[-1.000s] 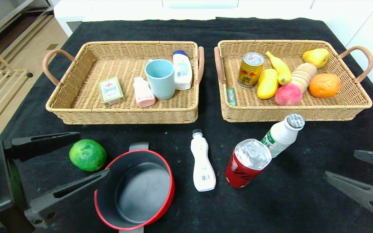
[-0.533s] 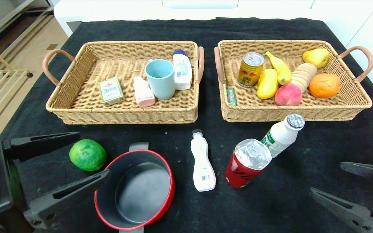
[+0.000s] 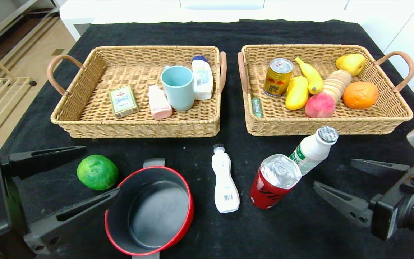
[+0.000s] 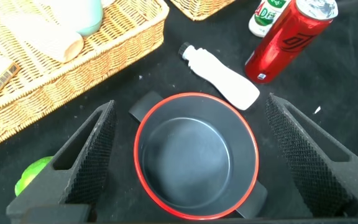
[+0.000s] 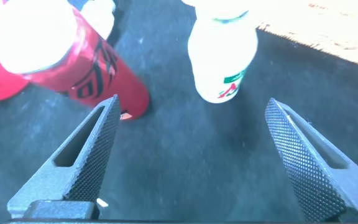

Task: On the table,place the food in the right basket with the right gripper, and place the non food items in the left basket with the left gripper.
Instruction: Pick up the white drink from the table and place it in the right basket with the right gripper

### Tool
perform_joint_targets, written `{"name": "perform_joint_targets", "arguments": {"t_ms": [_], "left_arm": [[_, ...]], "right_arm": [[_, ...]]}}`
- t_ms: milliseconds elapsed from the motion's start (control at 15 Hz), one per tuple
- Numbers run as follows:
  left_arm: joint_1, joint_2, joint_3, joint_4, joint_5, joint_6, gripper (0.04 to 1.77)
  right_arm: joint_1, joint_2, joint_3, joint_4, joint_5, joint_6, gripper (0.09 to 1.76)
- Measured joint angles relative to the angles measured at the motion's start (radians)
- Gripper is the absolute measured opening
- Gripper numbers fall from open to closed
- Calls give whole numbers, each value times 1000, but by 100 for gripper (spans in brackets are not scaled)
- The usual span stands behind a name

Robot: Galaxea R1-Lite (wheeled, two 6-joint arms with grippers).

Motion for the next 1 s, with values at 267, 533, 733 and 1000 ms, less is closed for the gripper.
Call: {"name": "perform_joint_targets", "arguments": {"t_ms": [267,533,733,1000], "left_arm": [[1,-8,-1,0,0,0,172],[1,-10,-1,0,1,0,172],[1,-12,-3,-1,5,0,172],[1,-14,-4,-1,8,0,172]], "right_arm": [[1,59,-3,-72,-18,7,170],[-2,113,-8,-133,-57,19,170],[-11,154,-10,-206,-58,20,170],[-14,219,-16,-308,-82,28,170]]}}
